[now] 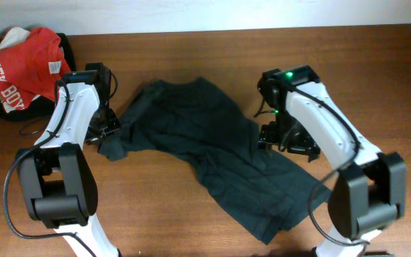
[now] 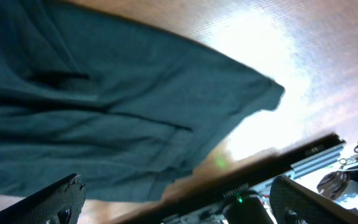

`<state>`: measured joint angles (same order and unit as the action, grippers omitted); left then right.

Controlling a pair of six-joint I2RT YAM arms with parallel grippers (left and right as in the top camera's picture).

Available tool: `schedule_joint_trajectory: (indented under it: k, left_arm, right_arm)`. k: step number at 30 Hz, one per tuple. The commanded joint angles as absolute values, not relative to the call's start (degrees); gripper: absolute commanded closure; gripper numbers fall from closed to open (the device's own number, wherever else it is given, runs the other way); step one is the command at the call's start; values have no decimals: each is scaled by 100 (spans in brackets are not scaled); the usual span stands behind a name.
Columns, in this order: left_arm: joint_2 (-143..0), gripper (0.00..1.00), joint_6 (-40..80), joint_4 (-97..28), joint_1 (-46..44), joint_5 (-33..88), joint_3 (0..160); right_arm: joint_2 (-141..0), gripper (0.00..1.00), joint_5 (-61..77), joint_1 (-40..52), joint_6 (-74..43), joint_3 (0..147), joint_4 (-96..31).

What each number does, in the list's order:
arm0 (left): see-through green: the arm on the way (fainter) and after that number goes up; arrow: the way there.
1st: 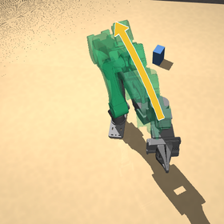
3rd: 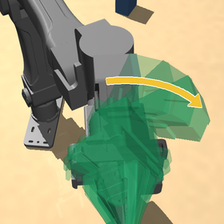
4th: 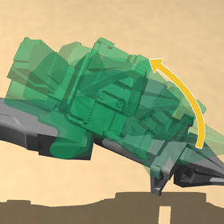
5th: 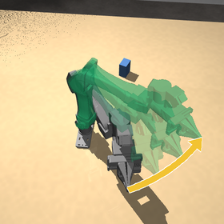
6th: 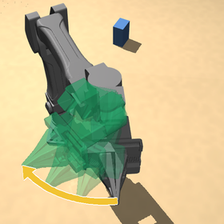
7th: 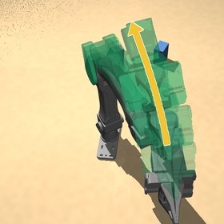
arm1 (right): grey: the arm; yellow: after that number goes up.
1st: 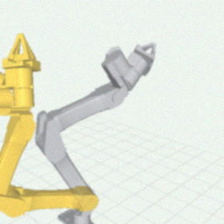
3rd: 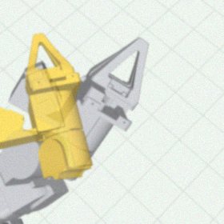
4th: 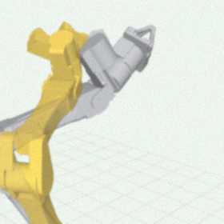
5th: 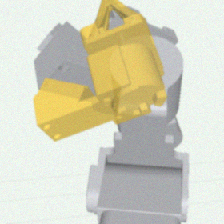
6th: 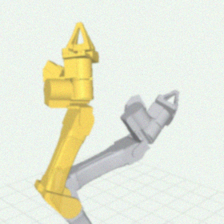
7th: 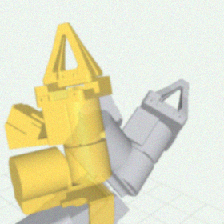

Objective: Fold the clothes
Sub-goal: 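Grasp the shirt's lower right part with the right gripper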

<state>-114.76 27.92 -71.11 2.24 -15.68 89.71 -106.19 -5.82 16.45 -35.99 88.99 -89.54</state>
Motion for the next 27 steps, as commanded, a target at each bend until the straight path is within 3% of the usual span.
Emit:
schedule_joint_trajectory:
  k: [1, 5, 10, 14, 18, 21, 22, 23, 25, 27]
  left_arm:
    - [-11356, 85, 2781, -7118, 257, -1584, 9004]
    - [-11356, 84, 2781, -7118, 257, -1575, 9004]
    - [-11356, 63, 2781, -7094, 252, -1260, 9004]
    - [-11356, 61, 2781, -7091, 246, -1260, 9004]
    - [-11356, 62, 2779, -7052, 246, -1262, 9004]
    - [-11356, 61, 2781, -7052, 246, -1262, 9004]
    - [-11356, 61, 2781, -7052, 246, -1260, 9004]
    - [-11356, 61, 2781, -7052, 239, -1260, 9004]
    - [-11356, 61, 2779, -7057, 242, -1168, 9004]
    - [-11356, 61, 2443, -6993, 239, -154, 9004]
  right_arm:
    - [-9786, 1, -137, 1745, -3540, 8064, -8611]
    - [-9421, 1, 517, 1831, -3542, 6431, -7487]
    - [-9421, 1, 755, 1826, -3607, 5384, -6438]
    - [-9421, 2, 773, 1531, -3603, 4740, -5621]
    - [-9421, 13, 845, 1074, -3514, 4593, -5393]
    - [-9421, 45, 838, 1074, -3518, 4595, -5358]
    - [-9421, 83, 836, 1074, -3522, 4604, -5297]
    - [-9421, 92, 836, 1074, -3520, 4670, -5310]
    - [-9419, 92, 666, 1074, -3520, 4982, -5590]
    - [-9419, 92, 423, 1074, -3481, 5658, -6198]
